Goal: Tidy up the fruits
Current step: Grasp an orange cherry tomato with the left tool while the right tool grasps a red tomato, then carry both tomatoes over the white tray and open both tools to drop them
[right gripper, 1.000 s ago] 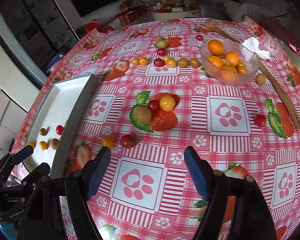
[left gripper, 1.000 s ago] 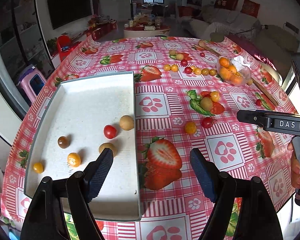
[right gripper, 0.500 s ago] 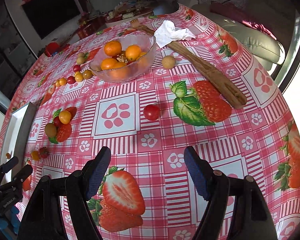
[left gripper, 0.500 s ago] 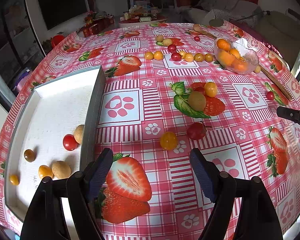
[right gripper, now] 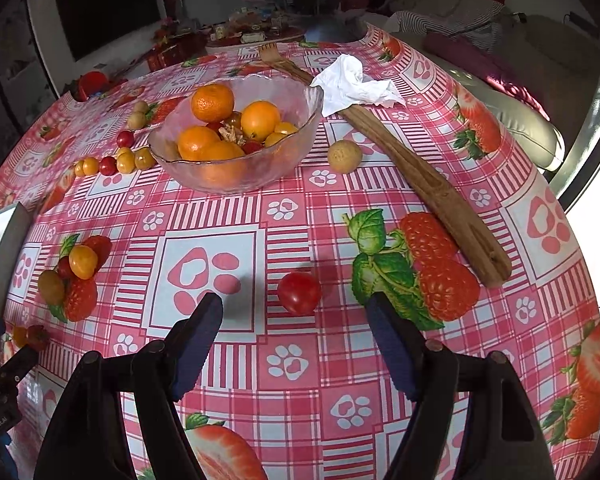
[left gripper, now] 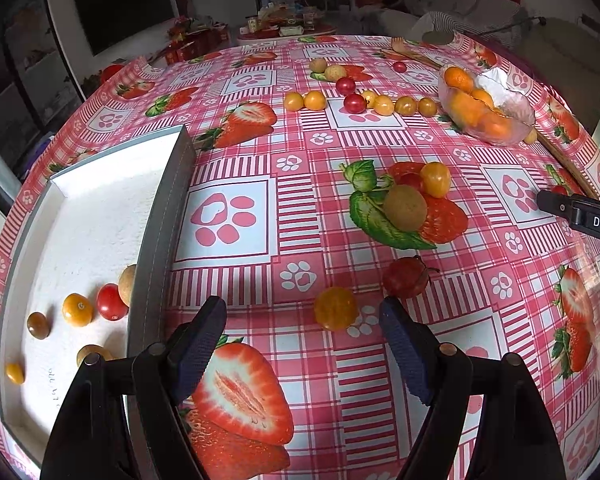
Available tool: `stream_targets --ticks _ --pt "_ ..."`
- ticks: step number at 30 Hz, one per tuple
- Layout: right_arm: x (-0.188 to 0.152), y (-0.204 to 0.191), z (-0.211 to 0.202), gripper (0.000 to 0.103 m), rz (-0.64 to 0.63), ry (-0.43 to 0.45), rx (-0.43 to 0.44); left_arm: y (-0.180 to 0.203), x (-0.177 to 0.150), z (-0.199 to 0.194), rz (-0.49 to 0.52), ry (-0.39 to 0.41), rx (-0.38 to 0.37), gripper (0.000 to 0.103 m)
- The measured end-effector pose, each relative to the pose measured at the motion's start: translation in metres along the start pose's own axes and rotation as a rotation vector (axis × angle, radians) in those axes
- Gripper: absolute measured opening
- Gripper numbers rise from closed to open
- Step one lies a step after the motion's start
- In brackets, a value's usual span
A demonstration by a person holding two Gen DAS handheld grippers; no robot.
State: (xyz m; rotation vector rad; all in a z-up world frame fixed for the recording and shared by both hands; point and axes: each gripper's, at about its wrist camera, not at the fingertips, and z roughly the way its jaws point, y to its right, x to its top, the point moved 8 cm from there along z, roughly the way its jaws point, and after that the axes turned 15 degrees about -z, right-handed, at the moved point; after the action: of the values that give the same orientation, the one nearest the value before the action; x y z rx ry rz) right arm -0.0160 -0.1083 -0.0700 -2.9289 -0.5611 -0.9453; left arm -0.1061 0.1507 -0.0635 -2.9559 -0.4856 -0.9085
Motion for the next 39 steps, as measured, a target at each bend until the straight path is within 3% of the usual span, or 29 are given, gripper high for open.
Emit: stream_targets --ticks 4,6,10,12,14,19,28,39 --pt "0.007 0.000 0.005 0.071 -0.013 0.005 -0.035 0.002 0.003 0.003 -0.013 -0.006 -0.011 0.080" --pt "0.010 0.001 0.006 0.060 -0.011 0.010 -0.042 0.003 0.003 0.003 -0.016 -0.008 -0.018 0.077" --pt "0.016 0.002 0.007 0.033 -0.005 0.017 -0.042 0.010 0.000 0.001 -0.011 -0.023 -0.061 0.058" --pt "0.017 0.001 0.007 0.022 -0.011 0.019 -0.040 0.017 -0.002 -0.002 0.012 -0.027 -0.084 0.035" --pt "0.017 0.001 0.007 0.022 -0.009 0.017 -0.035 0.024 -0.004 -0.004 0.039 -0.031 -0.097 0.022" --pt "0.011 -0.006 -0.004 0.022 0.010 0.029 0.045 0.026 -0.011 -0.012 0.042 -0.042 -0.121 0.022" --pt "-0.018 -0.026 -0.041 0.022 0.034 0.037 0.168 0.026 -0.017 -0.050 0.066 0.005 -0.164 0.022" --pt "-0.028 -0.064 -0.072 0.022 -0.019 0.048 0.215 -0.011 -0.019 -0.084 0.038 0.067 -0.156 0.022"
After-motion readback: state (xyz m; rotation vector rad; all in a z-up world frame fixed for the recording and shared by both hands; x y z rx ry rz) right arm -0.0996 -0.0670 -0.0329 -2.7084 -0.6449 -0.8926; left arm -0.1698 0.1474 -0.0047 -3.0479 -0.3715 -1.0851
